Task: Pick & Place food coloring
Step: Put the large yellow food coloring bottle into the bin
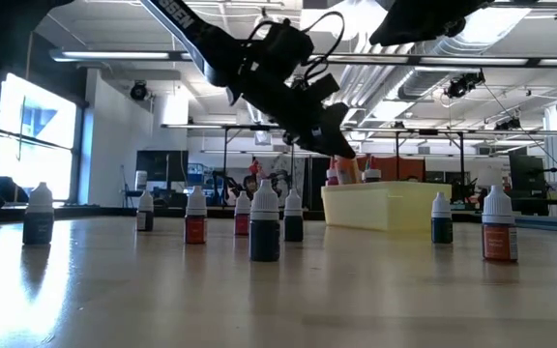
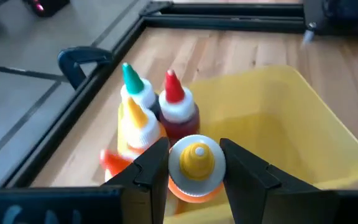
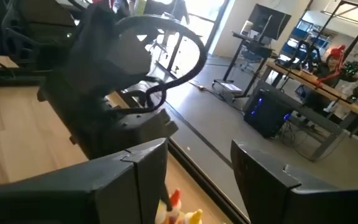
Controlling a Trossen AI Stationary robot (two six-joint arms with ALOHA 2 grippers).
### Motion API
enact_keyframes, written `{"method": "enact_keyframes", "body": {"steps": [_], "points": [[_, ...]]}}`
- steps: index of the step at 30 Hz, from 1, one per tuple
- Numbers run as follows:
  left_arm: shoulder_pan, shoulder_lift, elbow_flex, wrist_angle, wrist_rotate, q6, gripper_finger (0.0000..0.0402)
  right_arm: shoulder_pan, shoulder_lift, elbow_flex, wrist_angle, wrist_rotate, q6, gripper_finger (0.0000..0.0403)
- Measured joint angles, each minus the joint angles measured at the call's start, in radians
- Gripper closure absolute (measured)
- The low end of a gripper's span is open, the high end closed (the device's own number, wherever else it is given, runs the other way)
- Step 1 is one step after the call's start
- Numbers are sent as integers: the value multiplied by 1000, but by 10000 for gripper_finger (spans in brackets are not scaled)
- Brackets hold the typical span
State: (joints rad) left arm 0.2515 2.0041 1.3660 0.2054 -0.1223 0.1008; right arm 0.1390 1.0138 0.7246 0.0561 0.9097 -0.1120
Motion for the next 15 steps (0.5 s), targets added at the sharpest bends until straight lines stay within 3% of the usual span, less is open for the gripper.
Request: {"method": "enact_keyframes", "body": {"steps": [9,15], "points": [[5,13,1,-17,0,30,279,0,-1,0,-10,-1,0,231],[6,13,1,-14,-4,34,242,0,-1,0,-9,-3,0,231]]}}
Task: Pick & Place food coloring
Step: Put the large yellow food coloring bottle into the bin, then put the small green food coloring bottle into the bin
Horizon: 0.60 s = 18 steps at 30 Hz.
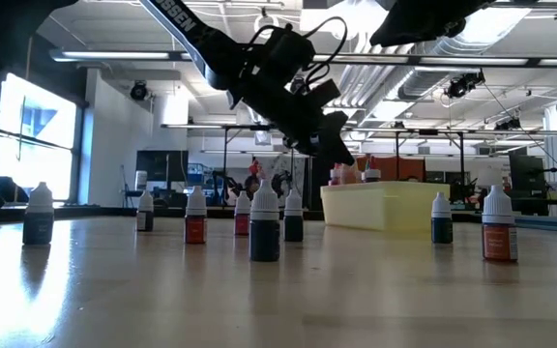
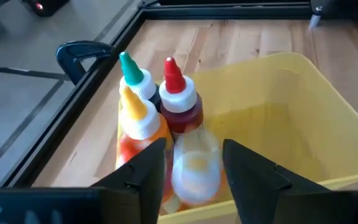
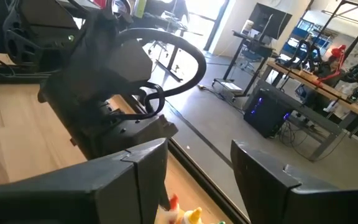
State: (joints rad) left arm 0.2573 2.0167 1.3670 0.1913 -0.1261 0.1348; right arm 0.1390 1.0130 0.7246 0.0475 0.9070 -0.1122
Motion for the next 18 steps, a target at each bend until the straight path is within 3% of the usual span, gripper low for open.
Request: {"method": "enact_keyframes", "body": {"steps": [3,8,12,18], "points": [[0,0,0,0,-13,0,225,0,0,0,0,0,0,231],[-1,-1,10,-4,-117,49,217,0,0,0,1,0,0,231],[-3,-2,69,-36,-124,72,216,0,0,0,0,-1,0,231],[-10,-50,232,-346,-119,70,216,0,0,0,-9,-6,0,231]]}}
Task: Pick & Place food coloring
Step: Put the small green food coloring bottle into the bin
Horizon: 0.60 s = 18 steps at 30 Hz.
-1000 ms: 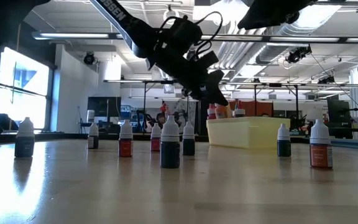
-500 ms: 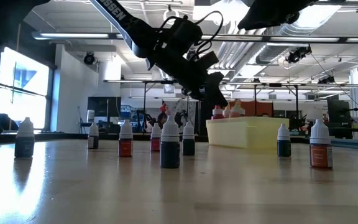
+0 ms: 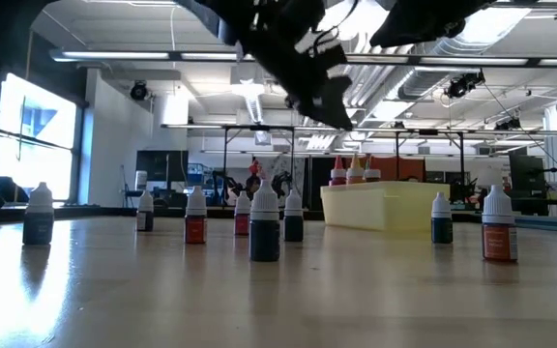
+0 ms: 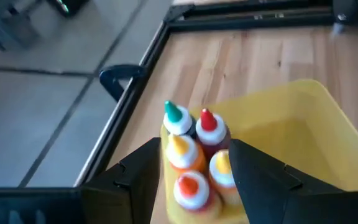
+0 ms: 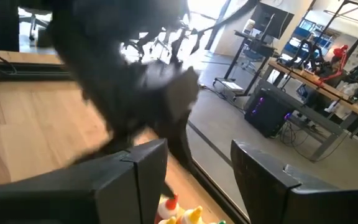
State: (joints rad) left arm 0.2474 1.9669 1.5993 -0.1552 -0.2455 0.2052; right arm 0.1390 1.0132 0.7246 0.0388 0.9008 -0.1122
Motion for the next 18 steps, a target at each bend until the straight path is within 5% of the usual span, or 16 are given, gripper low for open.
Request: {"method": "enact_keyframes", "body": {"steps": [9,18], "points": [[1,-111,322,-872,-53,-24,232,-1,3,0,-94,-202,116,231],[1,-290,327,-1404,-2,-226,296,5,126,19,-88,-403,193,247]]}}
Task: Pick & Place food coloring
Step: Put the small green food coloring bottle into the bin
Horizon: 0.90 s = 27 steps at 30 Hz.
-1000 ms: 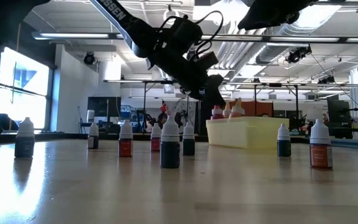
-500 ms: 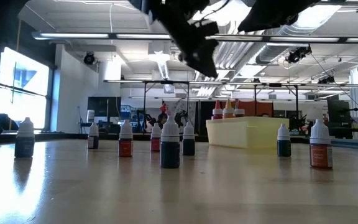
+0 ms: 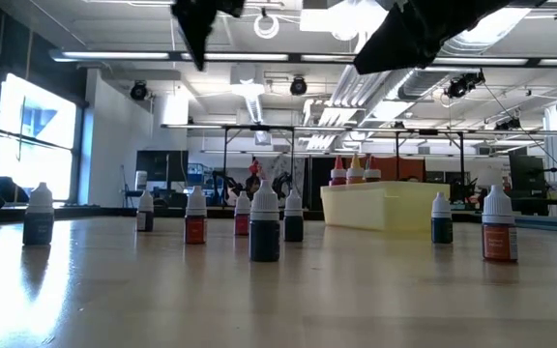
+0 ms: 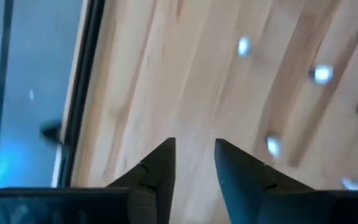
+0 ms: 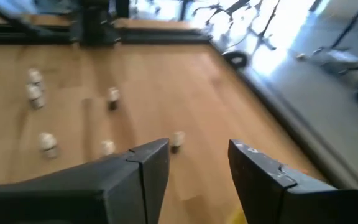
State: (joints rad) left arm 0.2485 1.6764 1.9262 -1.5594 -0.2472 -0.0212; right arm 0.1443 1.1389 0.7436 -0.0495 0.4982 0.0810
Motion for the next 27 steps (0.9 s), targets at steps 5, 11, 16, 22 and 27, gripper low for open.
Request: {"method": "enact_keyframes", "body": {"steps": [5,11,16,22,27], "points": [[0,-171,-167,10,5,-37,316,49,113,90,-71,-41,58,260],[-1,-455,-580,342,16,-38,325,118,241,197,-213,-17,66,254],[0,-633,-889,635,72,-50,326,132,306,340,-472,-72,78,238],[0,-692,-1108,881,140,-64,326,91,344,590,-904,-259,201,219],[0,-680,-1182,975,219,-66,326,69,344,633,-1073,-380,328,217]]}}
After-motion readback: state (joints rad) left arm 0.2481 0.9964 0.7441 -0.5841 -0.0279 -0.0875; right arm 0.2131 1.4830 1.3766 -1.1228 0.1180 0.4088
